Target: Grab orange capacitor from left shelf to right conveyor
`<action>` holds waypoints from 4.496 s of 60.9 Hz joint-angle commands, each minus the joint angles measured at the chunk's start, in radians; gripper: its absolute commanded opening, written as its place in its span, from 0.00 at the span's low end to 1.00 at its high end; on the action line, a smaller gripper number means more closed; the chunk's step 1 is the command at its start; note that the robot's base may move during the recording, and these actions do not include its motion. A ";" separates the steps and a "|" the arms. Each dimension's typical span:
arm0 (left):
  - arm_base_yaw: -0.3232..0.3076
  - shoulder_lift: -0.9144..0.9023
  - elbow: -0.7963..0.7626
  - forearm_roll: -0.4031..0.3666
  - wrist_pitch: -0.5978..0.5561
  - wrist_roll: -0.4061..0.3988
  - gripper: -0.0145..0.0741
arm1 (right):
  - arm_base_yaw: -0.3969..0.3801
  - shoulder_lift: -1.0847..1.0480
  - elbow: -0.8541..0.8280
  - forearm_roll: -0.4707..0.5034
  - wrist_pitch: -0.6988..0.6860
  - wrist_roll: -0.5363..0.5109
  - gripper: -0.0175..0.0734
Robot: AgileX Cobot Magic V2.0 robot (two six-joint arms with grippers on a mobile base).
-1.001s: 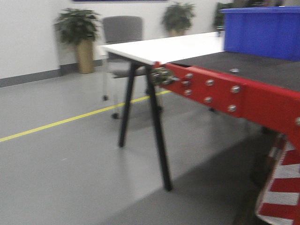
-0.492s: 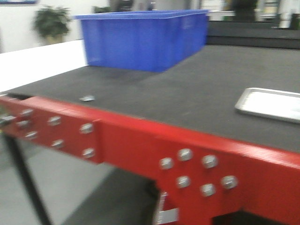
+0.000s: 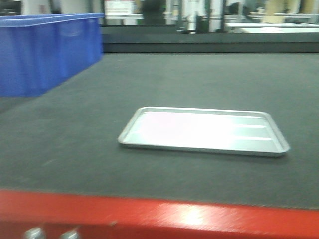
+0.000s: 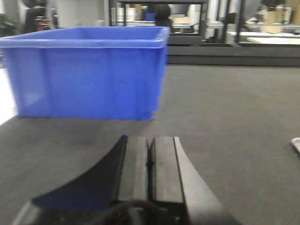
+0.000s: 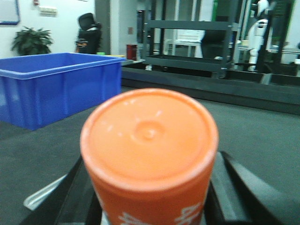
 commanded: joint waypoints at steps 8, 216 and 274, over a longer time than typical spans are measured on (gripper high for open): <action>0.003 0.010 -0.008 -0.005 -0.090 0.000 0.05 | -0.003 0.013 -0.028 -0.025 -0.031 -0.008 0.25; 0.003 0.010 -0.008 -0.005 -0.090 0.000 0.05 | -0.004 0.960 -0.682 -0.015 -0.342 0.068 0.25; 0.003 0.010 -0.008 -0.005 -0.090 0.000 0.05 | -0.341 0.297 -0.490 0.608 0.091 -0.625 0.25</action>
